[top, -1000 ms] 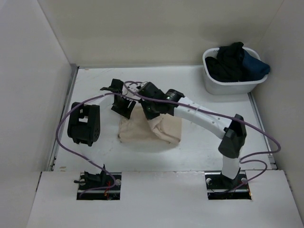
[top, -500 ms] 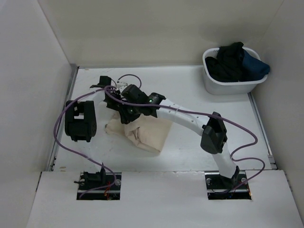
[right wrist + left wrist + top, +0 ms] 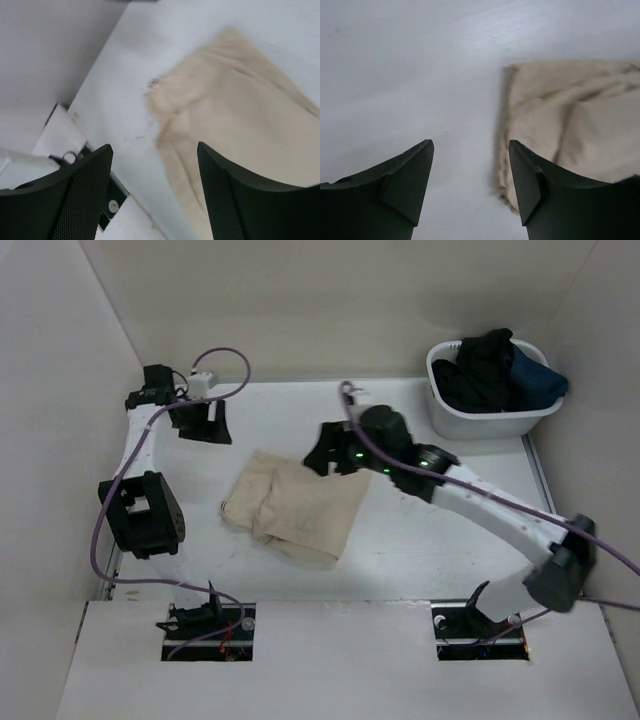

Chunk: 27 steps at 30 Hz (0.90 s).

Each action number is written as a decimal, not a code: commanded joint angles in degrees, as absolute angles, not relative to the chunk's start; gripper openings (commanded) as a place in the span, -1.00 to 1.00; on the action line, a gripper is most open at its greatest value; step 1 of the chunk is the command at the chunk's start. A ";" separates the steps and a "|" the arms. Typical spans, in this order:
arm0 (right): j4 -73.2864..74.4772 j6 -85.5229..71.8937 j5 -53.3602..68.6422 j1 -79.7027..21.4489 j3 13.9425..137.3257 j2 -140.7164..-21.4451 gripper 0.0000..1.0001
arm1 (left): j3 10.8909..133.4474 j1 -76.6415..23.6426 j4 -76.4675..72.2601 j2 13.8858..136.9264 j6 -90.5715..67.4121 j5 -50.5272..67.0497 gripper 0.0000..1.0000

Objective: Fold and stack the trousers
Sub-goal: Fold the trousers

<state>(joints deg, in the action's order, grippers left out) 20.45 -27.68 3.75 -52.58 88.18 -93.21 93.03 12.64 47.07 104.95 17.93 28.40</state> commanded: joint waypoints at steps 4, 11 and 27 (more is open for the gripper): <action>12.77 -47.80 -4.48 -40.39 54.01 -72.71 0.59 | 84.13 -2.39 64.08 101.60 24.16 37.27 1.00; -2.53 -52.56 3.68 -38.10 39.65 -70.66 0.67 | 77.61 -9.79 51.08 104.32 19.51 32.18 1.00; -6.68 -55.28 4.48 -37.31 32.70 -71.98 0.70 | 77.43 -11.91 50.36 108.20 16.09 34.45 -0.99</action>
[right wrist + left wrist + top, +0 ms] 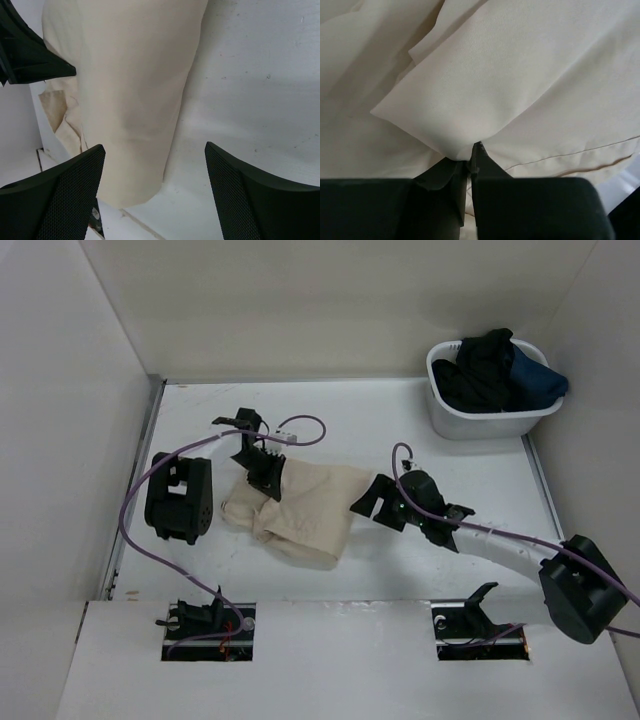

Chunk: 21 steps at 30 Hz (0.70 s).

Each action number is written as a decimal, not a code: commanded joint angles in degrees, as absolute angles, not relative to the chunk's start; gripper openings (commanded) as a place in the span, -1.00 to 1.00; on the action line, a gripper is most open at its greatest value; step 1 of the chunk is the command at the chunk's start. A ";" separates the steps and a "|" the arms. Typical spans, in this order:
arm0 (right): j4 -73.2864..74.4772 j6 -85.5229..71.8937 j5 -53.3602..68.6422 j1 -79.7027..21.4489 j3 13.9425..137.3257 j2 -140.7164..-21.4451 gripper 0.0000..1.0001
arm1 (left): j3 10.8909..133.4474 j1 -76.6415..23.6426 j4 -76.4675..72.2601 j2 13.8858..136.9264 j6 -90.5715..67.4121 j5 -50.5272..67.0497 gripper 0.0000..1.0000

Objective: Fold and stack the trousers
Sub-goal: Fold the trousers

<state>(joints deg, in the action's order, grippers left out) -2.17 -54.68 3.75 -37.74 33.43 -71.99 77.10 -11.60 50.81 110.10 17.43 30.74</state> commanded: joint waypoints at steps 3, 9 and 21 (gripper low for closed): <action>-8.43 -55.55 5.27 -36.70 30.86 -71.81 0.74 | 80.40 -11.64 52.37 104.43 13.72 36.73 -1.00; -9.06 -55.37 6.50 -35.02 29.79 -70.84 0.76 | 96.21 -9.54 63.52 99.84 12.48 38.14 -1.00; -10.89 -51.77 10.72 -36.87 39.54 -80.85 1.00 | 99.76 7.24 76.54 115.29 23.63 40.17 -0.91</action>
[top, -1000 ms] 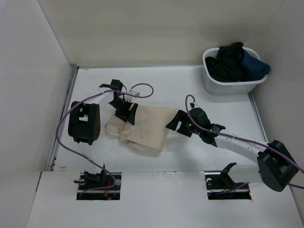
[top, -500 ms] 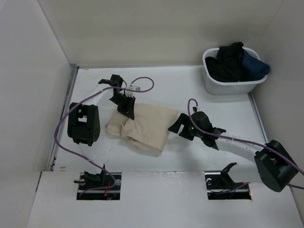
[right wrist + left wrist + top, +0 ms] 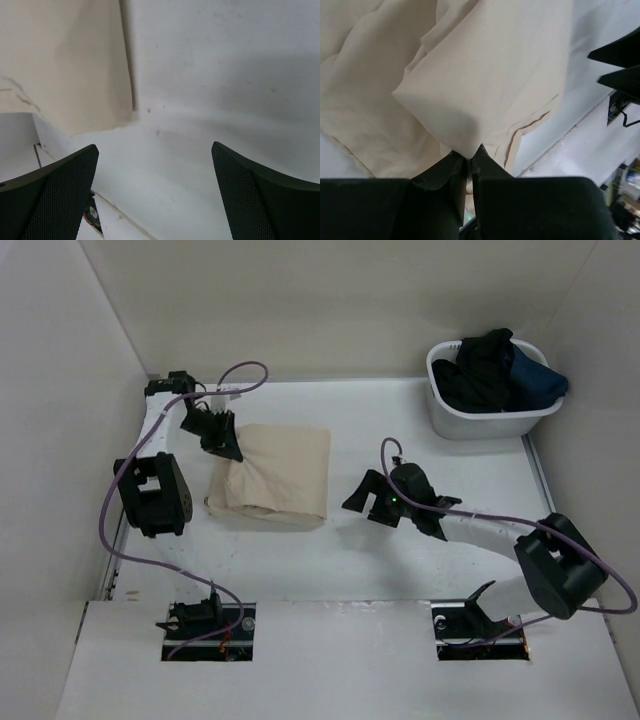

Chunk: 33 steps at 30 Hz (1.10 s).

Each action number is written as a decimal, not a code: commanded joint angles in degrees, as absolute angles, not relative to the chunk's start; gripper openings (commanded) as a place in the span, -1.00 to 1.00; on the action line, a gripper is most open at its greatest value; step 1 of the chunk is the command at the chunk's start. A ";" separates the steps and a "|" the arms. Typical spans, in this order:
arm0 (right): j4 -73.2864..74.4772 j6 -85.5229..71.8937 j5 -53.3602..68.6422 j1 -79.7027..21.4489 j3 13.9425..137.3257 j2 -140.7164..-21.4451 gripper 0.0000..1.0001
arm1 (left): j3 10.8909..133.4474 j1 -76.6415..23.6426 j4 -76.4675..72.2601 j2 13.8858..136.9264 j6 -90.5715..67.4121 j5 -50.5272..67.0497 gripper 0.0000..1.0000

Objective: Fold and stack the trousers
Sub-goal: Fold the trousers

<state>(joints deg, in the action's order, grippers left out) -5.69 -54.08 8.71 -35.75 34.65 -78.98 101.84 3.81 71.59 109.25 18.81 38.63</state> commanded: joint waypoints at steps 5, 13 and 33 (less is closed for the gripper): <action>-16.86 -49.92 13.96 -36.96 48.23 -90.77 1.00 | 99.14 13.66 72.35 123.75 24.53 41.39 -0.91; -18.54 -52.03 19.85 -35.81 66.60 -111.08 0.88 | 99.41 11.48 68.38 119.27 24.69 41.05 -0.91; -18.99 -54.41 23.64 -32.04 60.58 -109.54 -1.00 | 103.19 5.86 70.75 111.19 21.72 41.66 -0.98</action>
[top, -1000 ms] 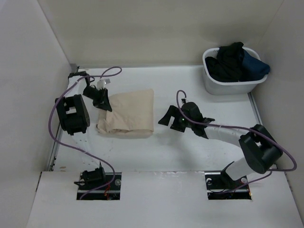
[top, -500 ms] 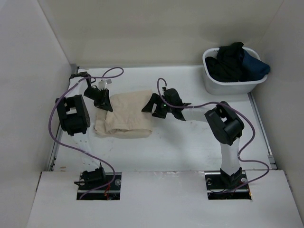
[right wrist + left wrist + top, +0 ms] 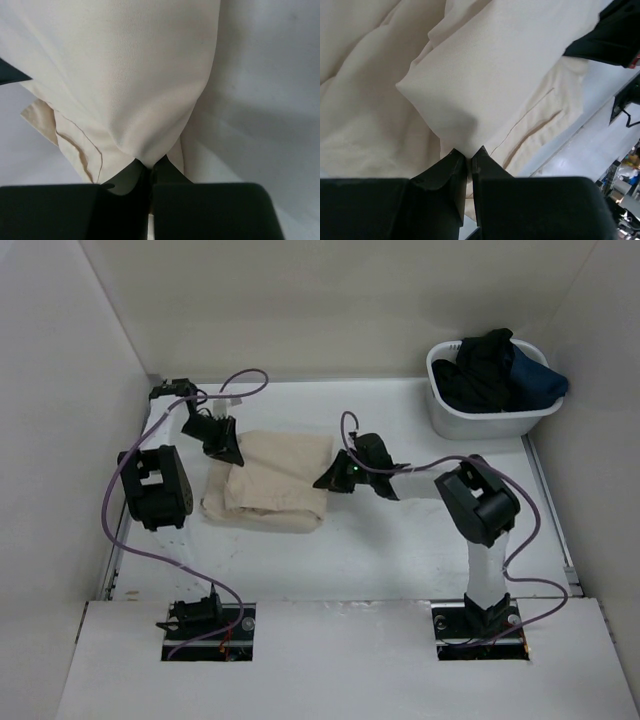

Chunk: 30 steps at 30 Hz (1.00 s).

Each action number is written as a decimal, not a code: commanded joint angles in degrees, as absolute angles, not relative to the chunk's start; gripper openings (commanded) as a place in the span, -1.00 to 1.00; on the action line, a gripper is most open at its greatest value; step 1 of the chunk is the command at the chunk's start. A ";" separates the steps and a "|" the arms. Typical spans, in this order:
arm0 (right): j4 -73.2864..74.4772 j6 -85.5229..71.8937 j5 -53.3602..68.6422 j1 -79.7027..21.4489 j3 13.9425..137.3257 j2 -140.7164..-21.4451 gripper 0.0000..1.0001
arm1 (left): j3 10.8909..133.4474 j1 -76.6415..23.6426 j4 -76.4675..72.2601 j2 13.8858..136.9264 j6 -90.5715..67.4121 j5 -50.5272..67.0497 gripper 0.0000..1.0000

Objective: Fold and stack the trousers
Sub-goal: Fold the trousers

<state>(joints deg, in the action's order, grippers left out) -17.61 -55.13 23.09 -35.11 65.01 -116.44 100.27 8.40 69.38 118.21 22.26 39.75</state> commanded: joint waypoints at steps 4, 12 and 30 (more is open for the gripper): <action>-13.65 -51.51 25.74 -26.60 50.47 -95.75 -1.00 | 99.94 -0.29 70.84 108.02 19.26 42.27 -0.98; 22.90 -29.91 28.93 -22.54 54.57 -82.35 -0.29 | 96.68 -9.80 68.56 108.36 15.38 45.53 -0.97; 14.42 -31.11 13.79 -19.91 45.18 -75.24 0.29 | 94.57 -8.48 44.38 120.50 10.55 39.02 -0.30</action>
